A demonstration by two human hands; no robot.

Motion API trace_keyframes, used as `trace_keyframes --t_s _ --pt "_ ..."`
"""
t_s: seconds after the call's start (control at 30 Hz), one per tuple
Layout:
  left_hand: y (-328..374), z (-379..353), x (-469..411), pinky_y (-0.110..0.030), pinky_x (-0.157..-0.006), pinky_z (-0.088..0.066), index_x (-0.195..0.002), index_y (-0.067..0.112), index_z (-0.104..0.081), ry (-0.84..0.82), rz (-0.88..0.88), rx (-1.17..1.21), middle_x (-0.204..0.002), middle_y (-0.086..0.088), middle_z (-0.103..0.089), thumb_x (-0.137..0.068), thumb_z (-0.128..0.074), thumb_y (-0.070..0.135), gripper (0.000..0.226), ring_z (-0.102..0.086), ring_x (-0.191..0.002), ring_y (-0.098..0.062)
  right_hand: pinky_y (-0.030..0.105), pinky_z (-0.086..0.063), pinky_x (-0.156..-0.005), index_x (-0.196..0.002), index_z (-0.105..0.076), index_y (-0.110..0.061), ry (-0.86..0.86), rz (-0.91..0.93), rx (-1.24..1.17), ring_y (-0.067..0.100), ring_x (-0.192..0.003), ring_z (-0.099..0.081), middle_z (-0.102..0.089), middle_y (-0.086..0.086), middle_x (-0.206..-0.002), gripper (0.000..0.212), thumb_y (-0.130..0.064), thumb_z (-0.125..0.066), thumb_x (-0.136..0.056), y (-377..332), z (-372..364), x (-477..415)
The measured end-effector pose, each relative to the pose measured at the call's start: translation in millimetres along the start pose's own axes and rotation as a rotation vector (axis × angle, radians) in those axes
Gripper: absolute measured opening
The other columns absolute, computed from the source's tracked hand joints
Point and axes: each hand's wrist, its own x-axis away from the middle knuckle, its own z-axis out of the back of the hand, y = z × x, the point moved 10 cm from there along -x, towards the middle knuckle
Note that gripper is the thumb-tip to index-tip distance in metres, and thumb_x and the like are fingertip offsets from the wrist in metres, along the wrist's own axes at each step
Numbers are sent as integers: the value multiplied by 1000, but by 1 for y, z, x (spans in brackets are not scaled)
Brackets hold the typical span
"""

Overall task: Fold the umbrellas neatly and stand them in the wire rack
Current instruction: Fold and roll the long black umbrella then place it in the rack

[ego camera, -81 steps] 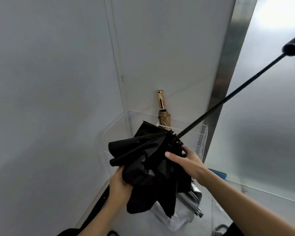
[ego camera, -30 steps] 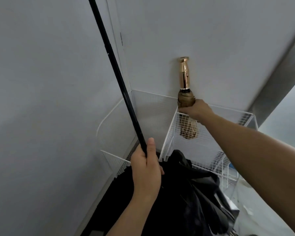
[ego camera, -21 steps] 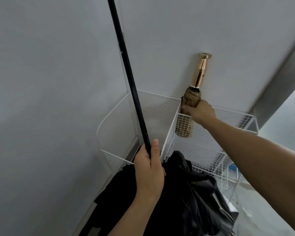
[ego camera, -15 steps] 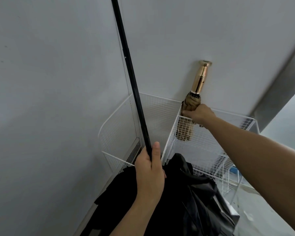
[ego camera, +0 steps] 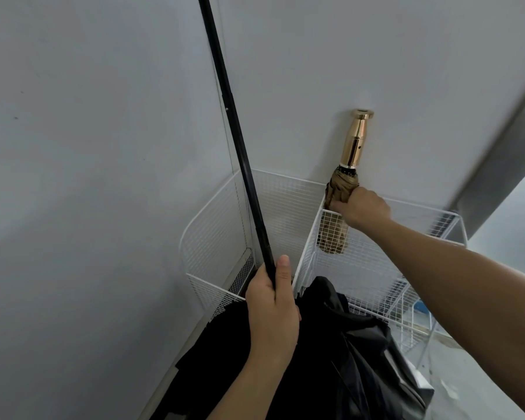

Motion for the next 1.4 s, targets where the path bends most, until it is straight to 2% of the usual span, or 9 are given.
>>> trace_keyframes --t_s 0.23,0.43,0.53,0.6,0.73,0.9,1.03,1.13,1.4 --pt "0 -2 -1 -37 -49 -44 -67 12 -41 -16 14 18 -51 4 -36 -91 -45 51 46 -37 -44 -14 35 -44 -73 -113 -57 -12 -128 4 -61 27 -87 -56 -59 7 -96 56 -61 -62 -86 4 -7 -1" --pt "11 6 -3 -33 -49 -44 -67 11 -41 2 26 40 -46 8 -36 -99 -44 41 44 -37 -39 -8 41 -47 -95 -137 -52 -16 164 97 -243 23 -119 -57 -60 2 -135 59 -57 -53 -94 7 54 82" --pt "17 13 -3 -39 -57 -43 -64 13 -39 20 16 74 -46 10 -36 -103 -44 36 45 -38 -41 -7 43 -48 -101 -133 -58 -20 99 231 -370 13 -120 -56 -61 -5 -132 56 -57 -55 -92 11 55 149" --pt "20 18 0 -40 -59 -41 -63 13 -38 34 12 91 -45 9 -35 -103 -44 36 46 -38 -41 -7 45 -48 -102 -132 -58 -23 75 192 -401 11 -120 -55 -61 -7 -131 55 -58 -58 -89 36 48 170" --pt "20 19 12 -39 -59 -40 -62 13 -39 50 17 102 -46 9 -34 -103 -44 34 46 -38 -41 -7 42 -45 -103 -133 -57 -16 127 43 -393 18 -122 -56 -61 2 -134 51 -47 -62 -92 77 57 153" --pt "16 9 15 -37 -56 -42 -68 10 -41 23 21 84 -47 10 -35 -102 -44 36 43 -38 -42 -8 40 -46 -100 -137 -54 -8 86 32 -311 25 -122 -57 -60 8 -136 55 -41 -62 -94 47 60 89" --pt "9 2 12 -37 -57 -45 -70 9 -42 5 27 71 -48 9 -36 -101 -45 39 43 -40 -43 -10 39 -50 -87 -126 -57 -3 -72 -48 -333 31 -106 -60 -63 9 -110 58 -44 -70 -87 23 25 45" --pt "7 -3 9 -37 -58 -47 -70 10 -42 -30 41 70 -50 7 -36 -97 -46 45 44 -42 -45 -11 39 -55 -80 -111 -62 -13 -160 -66 -357 26 -89 -63 -66 6 -96 61 -58 -76 -72 13 -1 16" --pt "3 -3 -1 -34 -56 -46 -68 12 -41 -65 42 66 -50 8 -36 -95 -45 46 44 -41 -44 -9 32 -43 -68 -97 -58 -16 55 -32 -190 25 -79 -58 -58 1 -81 36 -47 -68 -82 7 2 9"
